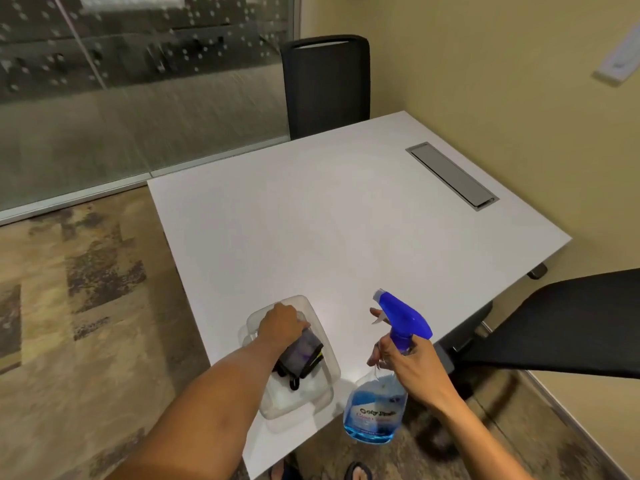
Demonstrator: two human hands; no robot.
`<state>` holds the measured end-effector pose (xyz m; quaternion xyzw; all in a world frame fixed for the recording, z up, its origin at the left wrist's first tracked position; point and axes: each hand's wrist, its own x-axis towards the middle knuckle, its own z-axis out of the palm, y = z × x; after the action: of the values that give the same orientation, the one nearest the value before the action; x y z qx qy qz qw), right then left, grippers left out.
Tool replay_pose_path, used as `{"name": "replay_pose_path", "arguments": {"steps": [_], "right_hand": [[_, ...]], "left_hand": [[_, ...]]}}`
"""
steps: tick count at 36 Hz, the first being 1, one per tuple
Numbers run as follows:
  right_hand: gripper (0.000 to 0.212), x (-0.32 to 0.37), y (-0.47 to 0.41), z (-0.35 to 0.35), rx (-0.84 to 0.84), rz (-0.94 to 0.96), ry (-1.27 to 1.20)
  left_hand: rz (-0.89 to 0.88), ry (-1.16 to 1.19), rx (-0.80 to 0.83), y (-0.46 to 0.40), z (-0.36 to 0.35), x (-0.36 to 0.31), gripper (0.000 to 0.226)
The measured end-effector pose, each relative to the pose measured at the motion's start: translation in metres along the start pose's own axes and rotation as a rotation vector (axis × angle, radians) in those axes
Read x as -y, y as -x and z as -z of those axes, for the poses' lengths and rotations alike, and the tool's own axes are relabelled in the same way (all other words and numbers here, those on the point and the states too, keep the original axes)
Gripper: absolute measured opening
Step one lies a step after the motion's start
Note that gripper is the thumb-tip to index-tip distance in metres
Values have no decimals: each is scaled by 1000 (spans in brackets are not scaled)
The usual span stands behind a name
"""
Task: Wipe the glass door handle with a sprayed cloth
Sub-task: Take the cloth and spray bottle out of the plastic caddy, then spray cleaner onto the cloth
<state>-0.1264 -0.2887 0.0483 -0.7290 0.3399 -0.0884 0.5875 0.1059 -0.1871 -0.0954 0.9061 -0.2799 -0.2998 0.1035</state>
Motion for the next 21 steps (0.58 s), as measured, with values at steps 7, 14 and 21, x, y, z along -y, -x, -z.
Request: {"name": "replay_pose_path", "arguments": {"steps": [7, 14, 21], "right_hand": [[46, -3, 4, 14, 64, 7, 21], [43, 4, 5, 36, 128, 3, -18], [33, 16, 9, 45, 231, 64, -36]], "left_hand": [[215, 211, 99, 20, 2, -3, 47], [434, 772, 99, 43, 16, 4, 32], [431, 1459, 143, 79, 43, 11, 13]]}}
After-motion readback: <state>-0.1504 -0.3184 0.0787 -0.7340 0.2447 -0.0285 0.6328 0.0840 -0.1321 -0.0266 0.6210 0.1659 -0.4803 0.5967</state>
